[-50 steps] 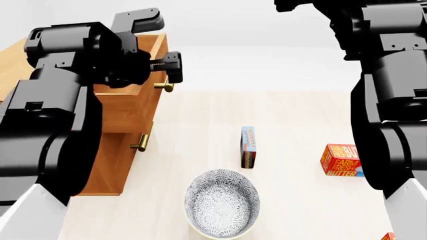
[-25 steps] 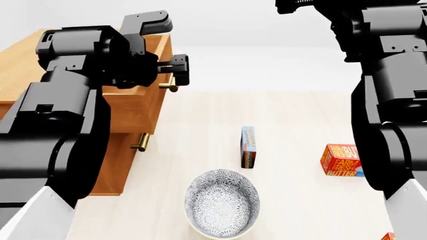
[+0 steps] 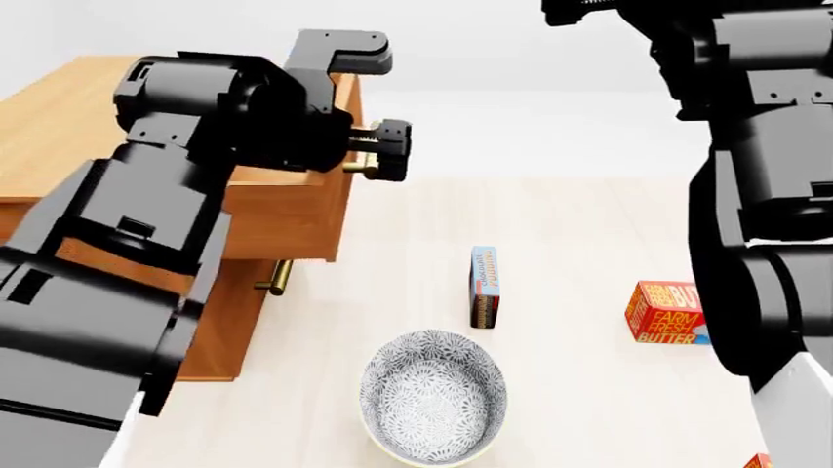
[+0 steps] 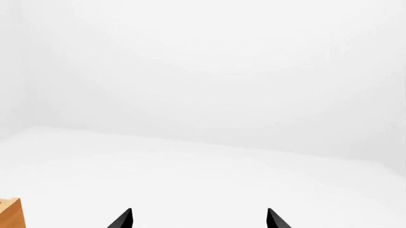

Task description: Put the chocolate pudding in the top drawer of the cabinet and close it.

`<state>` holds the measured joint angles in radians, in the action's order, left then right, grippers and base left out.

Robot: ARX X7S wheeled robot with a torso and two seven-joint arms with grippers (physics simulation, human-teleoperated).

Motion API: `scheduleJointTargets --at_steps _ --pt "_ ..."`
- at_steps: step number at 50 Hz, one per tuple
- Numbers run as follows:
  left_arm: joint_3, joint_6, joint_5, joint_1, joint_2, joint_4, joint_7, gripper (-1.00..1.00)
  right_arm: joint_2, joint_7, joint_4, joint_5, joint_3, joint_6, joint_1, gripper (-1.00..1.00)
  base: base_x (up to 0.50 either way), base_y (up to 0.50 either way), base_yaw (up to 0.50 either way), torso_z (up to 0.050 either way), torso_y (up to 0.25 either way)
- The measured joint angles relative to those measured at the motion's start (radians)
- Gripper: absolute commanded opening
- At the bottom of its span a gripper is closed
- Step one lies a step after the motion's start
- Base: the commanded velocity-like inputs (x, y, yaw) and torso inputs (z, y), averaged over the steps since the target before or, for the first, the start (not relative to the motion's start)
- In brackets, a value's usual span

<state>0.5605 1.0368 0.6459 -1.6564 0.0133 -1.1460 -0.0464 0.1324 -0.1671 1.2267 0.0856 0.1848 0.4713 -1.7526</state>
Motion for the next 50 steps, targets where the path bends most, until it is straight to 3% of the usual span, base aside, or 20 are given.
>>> scheduleJointTargets --at_steps 26,43,50 --pt "0.379 -0.041 0.52 -0.003 0.0 0.14 0.142 1.0 0.019 0.007 -0.071 0.005 0.007 0.049 0.021 1.0 0.0 0.0 0.0 0.0 0.0" --pt "0.581 -0.069 0.704 -0.065 0.013 0.147 0.159 1.0 0.024 0.008 -0.061 0.006 0.013 0.048 0.014 1.0 0.0 0.0 0.0 0.0 0.0" --pt "0.613 -0.079 0.756 -0.138 0.014 0.129 0.13 1.0 0.022 0.009 -0.051 0.007 0.015 0.043 0.009 1.0 0.0 0.0 0.0 0.0 0.0"
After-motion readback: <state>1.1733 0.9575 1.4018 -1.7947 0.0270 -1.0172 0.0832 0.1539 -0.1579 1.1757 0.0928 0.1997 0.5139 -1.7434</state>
